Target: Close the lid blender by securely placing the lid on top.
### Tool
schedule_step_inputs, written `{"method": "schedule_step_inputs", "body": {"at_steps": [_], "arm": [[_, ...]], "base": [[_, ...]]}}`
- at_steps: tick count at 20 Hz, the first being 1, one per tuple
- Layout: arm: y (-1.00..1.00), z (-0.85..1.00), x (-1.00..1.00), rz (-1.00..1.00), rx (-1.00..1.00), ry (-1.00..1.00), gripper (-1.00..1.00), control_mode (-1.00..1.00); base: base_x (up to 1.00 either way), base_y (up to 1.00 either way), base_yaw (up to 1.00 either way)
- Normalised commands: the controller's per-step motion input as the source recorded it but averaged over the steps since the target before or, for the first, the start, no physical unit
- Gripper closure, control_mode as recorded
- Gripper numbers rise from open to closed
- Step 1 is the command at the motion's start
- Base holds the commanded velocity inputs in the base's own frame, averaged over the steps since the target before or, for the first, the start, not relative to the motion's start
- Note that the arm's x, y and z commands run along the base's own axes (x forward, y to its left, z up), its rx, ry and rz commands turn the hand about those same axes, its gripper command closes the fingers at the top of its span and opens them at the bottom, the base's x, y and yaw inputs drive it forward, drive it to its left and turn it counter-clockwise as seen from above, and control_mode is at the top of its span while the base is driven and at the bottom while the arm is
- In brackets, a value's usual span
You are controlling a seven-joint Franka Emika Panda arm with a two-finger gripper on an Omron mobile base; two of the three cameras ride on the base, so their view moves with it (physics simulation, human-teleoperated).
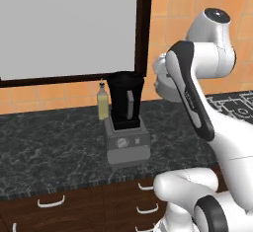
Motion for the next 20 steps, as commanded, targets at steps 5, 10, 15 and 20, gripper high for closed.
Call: {"method": "schedule_step_inputs", "body": {"at_steps": [5, 10, 15, 20], "arm": [[0.53, 0.83, 0.00, 0.00, 0.00, -0.08, 1.00, -1.00], [0.54, 0.49, 0.02, 0.00, 0.00, -0.01, 1.00, -1.00], [0.45, 0.10, 0.26, 0.00, 0.00, 0.01, 1.00, -1.00], [0.41, 0.00, 0.41, 0.00, 0.00, 0.04, 1.00, -1.00]], "base": [[0.00, 0.00, 0.00], [0.00, 0.00, 0.00], [0.00, 0.00, 0.00], [0.00, 0.00, 0.00]]}}
